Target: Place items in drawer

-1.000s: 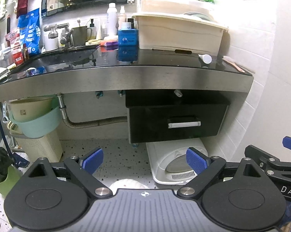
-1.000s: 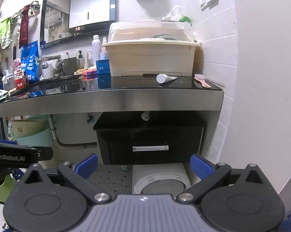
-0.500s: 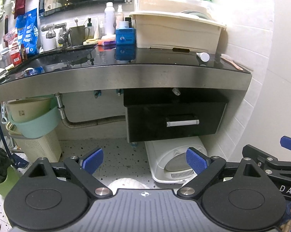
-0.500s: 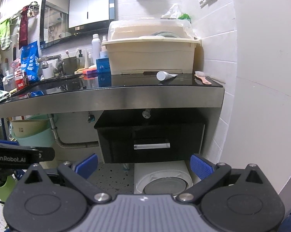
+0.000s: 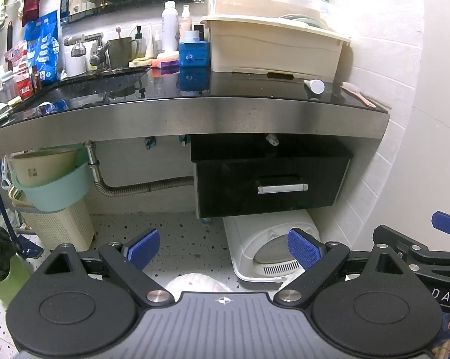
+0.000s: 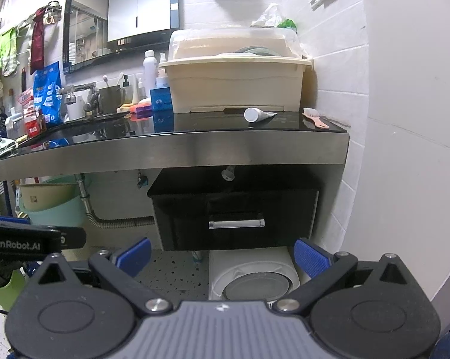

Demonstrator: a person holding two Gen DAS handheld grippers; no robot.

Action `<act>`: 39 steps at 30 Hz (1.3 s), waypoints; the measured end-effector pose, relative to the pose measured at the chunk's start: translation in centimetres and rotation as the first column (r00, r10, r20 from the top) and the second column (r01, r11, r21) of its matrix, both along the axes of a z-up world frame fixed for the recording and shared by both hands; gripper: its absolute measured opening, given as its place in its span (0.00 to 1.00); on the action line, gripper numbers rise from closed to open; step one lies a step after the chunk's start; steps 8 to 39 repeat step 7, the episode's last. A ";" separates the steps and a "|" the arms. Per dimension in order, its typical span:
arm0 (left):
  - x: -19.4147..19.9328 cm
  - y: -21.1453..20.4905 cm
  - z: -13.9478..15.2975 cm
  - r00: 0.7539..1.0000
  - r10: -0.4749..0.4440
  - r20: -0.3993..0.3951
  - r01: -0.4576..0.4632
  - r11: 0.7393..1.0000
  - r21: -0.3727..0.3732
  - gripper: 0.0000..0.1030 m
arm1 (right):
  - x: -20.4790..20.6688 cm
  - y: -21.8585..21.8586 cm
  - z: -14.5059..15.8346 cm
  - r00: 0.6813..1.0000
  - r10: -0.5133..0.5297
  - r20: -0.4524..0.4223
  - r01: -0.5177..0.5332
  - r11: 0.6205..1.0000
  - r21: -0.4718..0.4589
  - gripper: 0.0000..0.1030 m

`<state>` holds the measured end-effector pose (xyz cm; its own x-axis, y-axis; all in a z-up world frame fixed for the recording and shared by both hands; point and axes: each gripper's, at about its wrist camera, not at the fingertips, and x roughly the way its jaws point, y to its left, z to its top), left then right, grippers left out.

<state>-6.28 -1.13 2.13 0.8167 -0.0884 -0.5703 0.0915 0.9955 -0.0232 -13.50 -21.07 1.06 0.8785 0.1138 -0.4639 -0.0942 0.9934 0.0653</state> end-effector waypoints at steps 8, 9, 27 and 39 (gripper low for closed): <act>-0.2 -0.2 0.1 1.000 -0.005 0.008 0.004 1.000 0.008 0.90 | 0.0 0.0 -0.1 1.000 0.001 -0.003 -0.001 1.000 0.000 1.00; -0.2 -0.2 0.1 1.000 -0.005 0.008 0.004 1.000 0.008 0.90 | 0.0 0.0 -0.1 1.000 0.001 -0.003 -0.001 1.000 0.000 1.00; -0.2 -0.2 0.1 1.000 -0.005 0.008 0.004 1.000 0.008 0.90 | 0.0 0.0 -0.1 1.000 0.001 -0.003 -0.001 1.000 0.000 1.00; -0.2 -0.2 0.1 1.000 -0.005 0.008 0.004 1.000 0.008 0.90 | 0.0 0.0 -0.1 1.000 0.001 -0.003 -0.001 1.000 0.000 1.00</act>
